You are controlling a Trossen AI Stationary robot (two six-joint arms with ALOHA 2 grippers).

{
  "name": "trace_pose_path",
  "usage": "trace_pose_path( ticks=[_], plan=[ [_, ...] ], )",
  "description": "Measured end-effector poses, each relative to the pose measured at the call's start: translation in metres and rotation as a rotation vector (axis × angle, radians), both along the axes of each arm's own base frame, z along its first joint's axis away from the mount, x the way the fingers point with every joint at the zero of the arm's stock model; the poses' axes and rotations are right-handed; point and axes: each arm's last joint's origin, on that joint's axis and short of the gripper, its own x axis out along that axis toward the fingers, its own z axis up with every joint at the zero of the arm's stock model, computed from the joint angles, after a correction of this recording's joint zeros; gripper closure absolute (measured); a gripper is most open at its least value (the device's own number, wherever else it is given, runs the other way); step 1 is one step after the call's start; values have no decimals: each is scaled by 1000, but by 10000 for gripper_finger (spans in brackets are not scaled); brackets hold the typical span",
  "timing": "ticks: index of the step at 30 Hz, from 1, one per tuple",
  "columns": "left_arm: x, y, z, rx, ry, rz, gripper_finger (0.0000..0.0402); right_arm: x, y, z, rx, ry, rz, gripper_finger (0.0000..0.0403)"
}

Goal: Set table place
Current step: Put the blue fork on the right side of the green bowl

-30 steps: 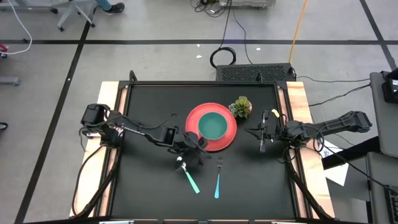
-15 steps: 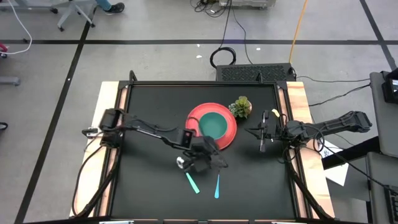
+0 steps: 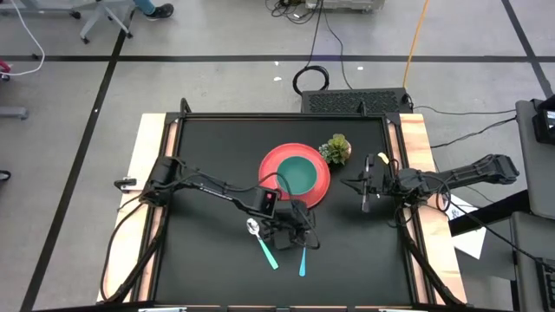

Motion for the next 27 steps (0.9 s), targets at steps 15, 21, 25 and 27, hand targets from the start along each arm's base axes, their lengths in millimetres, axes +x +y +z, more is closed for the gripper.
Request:
trace_pose_path(
  ticks=[15,21,25,27],
  plan=[
    [8,5,-35,218,-12,-65,186,1,0,-1,-2,13,0,403],
    [6,-3,-35,289,-43,-140,190,1,0,-2,-2,18,0,403],
    [6,-7,-34,303,-55,-152,190,1,0,-2,-3,19,0,403],
    [6,-7,-34,276,-51,-141,190,1,0,-2,-3,19,0,403]
  ],
)
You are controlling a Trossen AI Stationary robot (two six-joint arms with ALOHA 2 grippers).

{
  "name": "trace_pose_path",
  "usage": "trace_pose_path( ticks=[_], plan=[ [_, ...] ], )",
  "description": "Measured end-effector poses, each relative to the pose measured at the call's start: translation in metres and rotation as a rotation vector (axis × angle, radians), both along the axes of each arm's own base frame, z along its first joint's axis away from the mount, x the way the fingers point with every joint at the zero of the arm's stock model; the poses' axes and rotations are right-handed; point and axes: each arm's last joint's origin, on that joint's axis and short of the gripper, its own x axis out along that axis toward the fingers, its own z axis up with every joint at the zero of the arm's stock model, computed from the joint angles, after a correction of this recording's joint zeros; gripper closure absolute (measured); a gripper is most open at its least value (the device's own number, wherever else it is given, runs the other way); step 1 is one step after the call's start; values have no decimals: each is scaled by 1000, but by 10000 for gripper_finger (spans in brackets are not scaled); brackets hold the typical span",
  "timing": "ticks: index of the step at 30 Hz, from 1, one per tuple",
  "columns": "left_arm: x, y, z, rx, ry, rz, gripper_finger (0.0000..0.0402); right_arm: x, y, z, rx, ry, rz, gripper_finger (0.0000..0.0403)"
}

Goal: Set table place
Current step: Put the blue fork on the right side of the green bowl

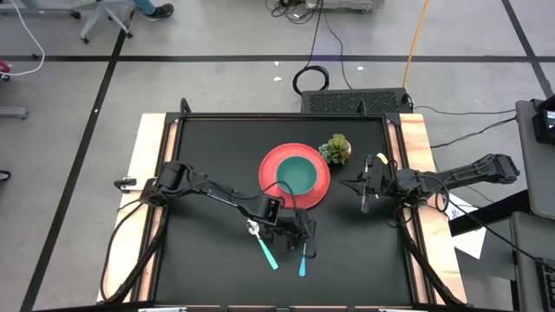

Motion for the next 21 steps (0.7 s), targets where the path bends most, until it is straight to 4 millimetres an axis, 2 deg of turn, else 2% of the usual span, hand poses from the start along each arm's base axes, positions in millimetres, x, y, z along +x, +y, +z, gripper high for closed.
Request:
trace_pose_path(
  ticks=[6,12,15,17,21],
  plan=[
    [-1,-1,8,-78,80,66,194,0,0,0,0,0,0,403],
    [4,-7,41,-247,167,84,200,0,0,0,-6,-4,0,403],
    [6,-9,49,-294,160,78,213,0,0,1,-5,-12,0,403],
    [8,-10,51,-311,143,63,225,0,0,2,-4,-16,0,403],
    [17,-12,26,-299,157,86,257,0,0,2,-5,-15,0,403]
  ],
)
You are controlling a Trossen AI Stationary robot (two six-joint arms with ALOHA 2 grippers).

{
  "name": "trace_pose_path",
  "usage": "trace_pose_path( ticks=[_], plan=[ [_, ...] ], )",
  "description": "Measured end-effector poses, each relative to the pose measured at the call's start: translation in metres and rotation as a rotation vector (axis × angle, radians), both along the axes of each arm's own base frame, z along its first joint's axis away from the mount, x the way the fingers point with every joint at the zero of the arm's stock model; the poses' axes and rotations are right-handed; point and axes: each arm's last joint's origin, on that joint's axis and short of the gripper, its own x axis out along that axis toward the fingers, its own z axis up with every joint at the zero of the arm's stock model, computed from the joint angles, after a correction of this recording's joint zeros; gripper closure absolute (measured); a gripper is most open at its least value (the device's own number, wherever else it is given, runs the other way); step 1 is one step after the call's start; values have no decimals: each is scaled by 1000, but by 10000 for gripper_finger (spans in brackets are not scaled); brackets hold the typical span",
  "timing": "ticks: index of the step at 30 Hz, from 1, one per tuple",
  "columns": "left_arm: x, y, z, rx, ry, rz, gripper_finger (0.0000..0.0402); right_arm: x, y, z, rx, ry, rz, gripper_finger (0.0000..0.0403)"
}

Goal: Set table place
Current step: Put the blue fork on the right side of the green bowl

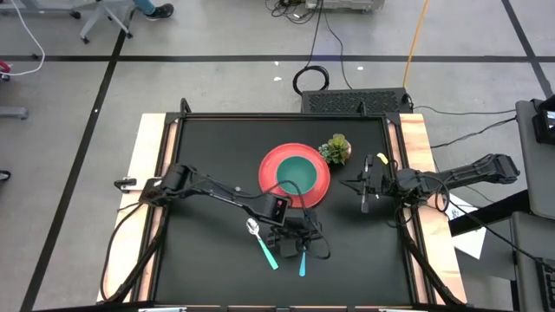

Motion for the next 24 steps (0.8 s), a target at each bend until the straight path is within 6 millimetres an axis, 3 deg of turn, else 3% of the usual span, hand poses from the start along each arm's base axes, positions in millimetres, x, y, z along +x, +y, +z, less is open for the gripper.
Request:
trace_pose_path(
  ticks=[3,6,14,19,24],
  plan=[
    [9,0,-21,69,25,23,280,0,0,0,4,-1,0,403],
    [19,-1,-21,119,40,52,298,0,0,0,6,1,-1,403],
    [42,-2,-2,64,-40,160,295,0,0,-2,4,14,-1,403],
    [56,-2,12,4,-209,326,295,0,0,-5,4,44,-1,403],
    [64,-3,25,65,-393,486,295,0,0,-5,6,52,-1,403]
  ],
)
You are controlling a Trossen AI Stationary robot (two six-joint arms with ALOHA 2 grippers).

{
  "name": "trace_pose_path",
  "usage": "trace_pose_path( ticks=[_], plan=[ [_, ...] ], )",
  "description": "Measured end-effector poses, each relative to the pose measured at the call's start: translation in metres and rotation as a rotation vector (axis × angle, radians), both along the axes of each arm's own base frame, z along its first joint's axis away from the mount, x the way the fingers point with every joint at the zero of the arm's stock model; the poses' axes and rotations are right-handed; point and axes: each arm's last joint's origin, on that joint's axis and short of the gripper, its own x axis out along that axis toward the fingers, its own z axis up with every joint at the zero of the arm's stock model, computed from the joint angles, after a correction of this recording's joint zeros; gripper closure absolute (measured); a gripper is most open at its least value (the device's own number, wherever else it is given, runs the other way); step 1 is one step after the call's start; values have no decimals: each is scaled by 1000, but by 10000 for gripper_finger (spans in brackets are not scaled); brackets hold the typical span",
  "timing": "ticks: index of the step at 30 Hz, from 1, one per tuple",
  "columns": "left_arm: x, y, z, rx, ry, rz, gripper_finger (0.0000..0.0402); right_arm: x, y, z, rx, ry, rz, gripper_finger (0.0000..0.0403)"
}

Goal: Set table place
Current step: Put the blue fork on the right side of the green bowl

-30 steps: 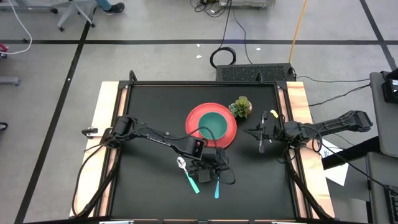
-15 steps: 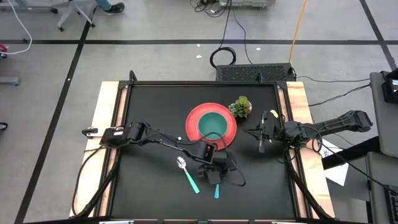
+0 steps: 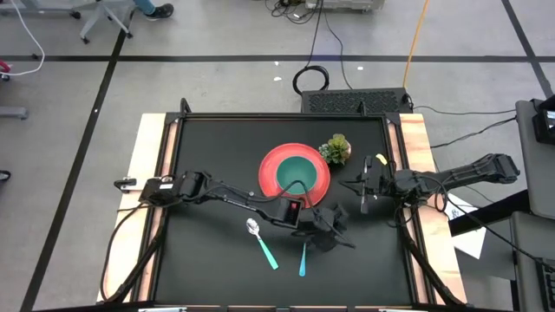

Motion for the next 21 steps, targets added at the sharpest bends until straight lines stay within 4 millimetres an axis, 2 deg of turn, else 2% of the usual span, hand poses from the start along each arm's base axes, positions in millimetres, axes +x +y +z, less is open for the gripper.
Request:
trace_pose_path(
  ticks=[4,5,7,10,16,21],
  plan=[
    [-7,-6,5,-20,11,185,295,0,0,0,0,-1,0,403],
    [-10,-8,5,-13,49,161,295,0,0,0,0,-1,0,403],
    [-21,-11,5,1,176,1,295,0,0,0,0,-1,0,403],
    [-32,-15,-6,-27,343,-179,295,0,0,1,2,-8,0,403],
    [-42,-7,-15,-26,492,-195,292,0,0,1,-2,-12,0,403],
    [-46,1,-18,-87,570,-237,257,0,0,1,-4,-12,1,403]
  ],
)
